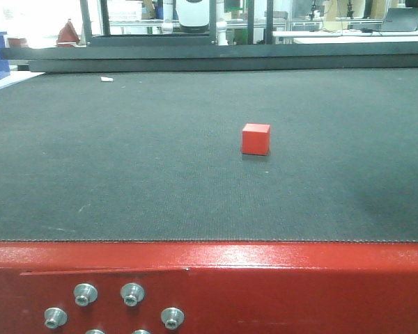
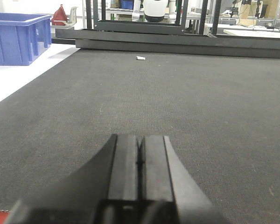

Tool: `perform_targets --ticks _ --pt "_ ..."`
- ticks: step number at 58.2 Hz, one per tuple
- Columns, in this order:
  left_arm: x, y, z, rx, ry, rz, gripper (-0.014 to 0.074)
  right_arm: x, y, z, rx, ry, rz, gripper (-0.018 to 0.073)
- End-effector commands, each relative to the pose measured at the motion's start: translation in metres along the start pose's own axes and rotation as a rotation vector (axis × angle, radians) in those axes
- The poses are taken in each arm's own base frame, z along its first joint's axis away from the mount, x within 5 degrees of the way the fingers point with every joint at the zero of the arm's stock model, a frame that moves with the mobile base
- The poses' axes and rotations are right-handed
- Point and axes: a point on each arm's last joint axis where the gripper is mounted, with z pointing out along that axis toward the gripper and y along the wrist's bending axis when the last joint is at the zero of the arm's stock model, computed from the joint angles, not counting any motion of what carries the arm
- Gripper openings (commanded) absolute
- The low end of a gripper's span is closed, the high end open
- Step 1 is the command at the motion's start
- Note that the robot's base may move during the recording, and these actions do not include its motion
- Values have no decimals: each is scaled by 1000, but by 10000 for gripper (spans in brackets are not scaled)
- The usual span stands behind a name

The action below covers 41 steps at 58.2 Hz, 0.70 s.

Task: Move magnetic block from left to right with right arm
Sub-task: 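Move the right gripper toward the red cube on the table, then lower the open right gripper around the red cube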

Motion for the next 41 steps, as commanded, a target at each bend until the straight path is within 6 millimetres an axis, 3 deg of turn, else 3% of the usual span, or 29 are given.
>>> perform_targets --ticks 1,11,19,41 --pt "-5 0 -1 2 -86 -12 -126 -34 13 7 -47 -18 28 626" --pt "-5 0 -1 2 -86 -12 -126 -61 40 48 -75 127 213 626" --pt "-5 0 -1 2 -86 -12 -126 -77 56 82 12 216 333 626" --pt "-5 0 -1 2 -86 -12 -126 -88 82 164 182 381 325 626"
